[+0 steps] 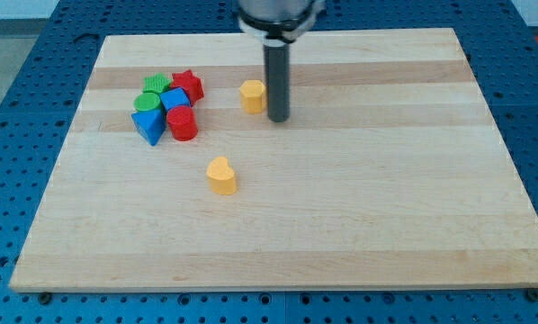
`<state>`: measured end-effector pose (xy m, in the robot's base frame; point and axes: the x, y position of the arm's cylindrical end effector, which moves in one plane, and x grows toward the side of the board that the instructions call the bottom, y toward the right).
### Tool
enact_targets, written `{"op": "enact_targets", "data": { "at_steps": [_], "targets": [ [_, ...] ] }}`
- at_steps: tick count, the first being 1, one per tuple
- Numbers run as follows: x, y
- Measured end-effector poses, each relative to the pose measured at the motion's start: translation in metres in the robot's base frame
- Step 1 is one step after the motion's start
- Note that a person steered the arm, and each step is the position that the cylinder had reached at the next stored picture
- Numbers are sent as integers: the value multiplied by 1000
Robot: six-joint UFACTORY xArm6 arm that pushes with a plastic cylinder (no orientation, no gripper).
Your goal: Separate the hexagon from the heart
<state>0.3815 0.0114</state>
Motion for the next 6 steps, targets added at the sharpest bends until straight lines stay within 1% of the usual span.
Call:
{"op": "enact_targets", "data": {
  "at_steps": [1,2,4,5,6],
  "targets": [
    [-16,24],
    [-30,5],
    [-37,-80],
    [-38,-98],
    [-38,-85]
  ]
}}
